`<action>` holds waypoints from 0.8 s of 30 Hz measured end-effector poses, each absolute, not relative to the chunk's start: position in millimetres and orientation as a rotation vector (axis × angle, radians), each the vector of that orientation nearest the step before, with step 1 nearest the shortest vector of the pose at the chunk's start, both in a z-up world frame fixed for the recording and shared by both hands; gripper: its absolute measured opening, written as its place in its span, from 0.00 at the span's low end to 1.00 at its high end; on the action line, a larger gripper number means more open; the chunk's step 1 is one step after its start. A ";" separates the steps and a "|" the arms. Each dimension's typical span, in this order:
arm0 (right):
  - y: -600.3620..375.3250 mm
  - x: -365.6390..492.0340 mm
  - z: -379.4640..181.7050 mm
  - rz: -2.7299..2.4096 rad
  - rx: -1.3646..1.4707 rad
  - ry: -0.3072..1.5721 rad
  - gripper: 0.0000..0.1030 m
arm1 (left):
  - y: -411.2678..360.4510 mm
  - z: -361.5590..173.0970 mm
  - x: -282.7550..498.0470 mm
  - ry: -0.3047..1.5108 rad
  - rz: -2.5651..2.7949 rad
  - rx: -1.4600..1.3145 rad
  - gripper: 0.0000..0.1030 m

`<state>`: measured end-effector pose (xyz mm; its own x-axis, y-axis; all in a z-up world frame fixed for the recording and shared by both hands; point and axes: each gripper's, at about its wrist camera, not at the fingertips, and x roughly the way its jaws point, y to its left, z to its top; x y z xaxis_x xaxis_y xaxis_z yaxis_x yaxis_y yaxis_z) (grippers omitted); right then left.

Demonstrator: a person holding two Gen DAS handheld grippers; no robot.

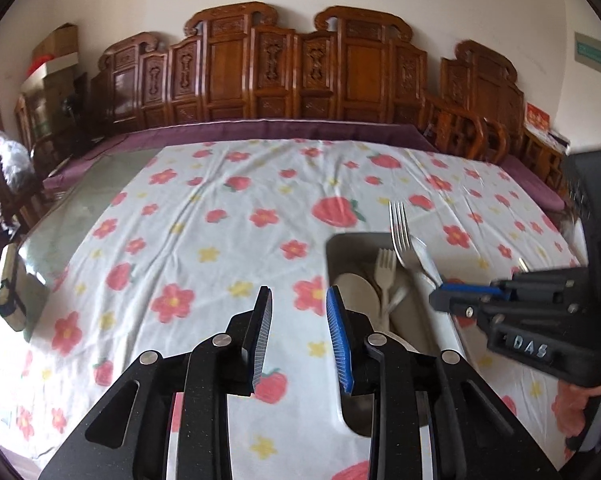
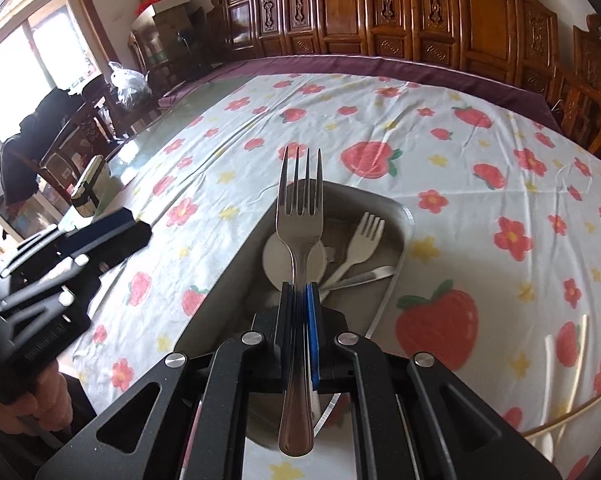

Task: Organize utensils
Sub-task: 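Lower the steel fork into the steel tray and open the right gripper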

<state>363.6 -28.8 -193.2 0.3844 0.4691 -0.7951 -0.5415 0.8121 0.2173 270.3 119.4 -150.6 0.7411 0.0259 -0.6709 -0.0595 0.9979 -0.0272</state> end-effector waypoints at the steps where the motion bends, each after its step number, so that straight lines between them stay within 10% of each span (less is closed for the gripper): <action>1: -25.8 364.3 -194.6 0.646 -0.079 0.987 0.08 | 123.5 -149.3 270.6 0.732 0.054 -0.054 0.26; 24: -46.7 353.2 -192.4 0.618 -0.099 0.928 0.09 | 119.8 -147.9 267.7 0.728 0.033 -0.045 0.27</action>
<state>353.2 -46.7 -192.4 0.4408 0.4557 -0.7734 -0.5381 0.8237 0.1787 267.7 119.8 -147.9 0.7459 0.0143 -0.6659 -0.0456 0.9985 -0.0297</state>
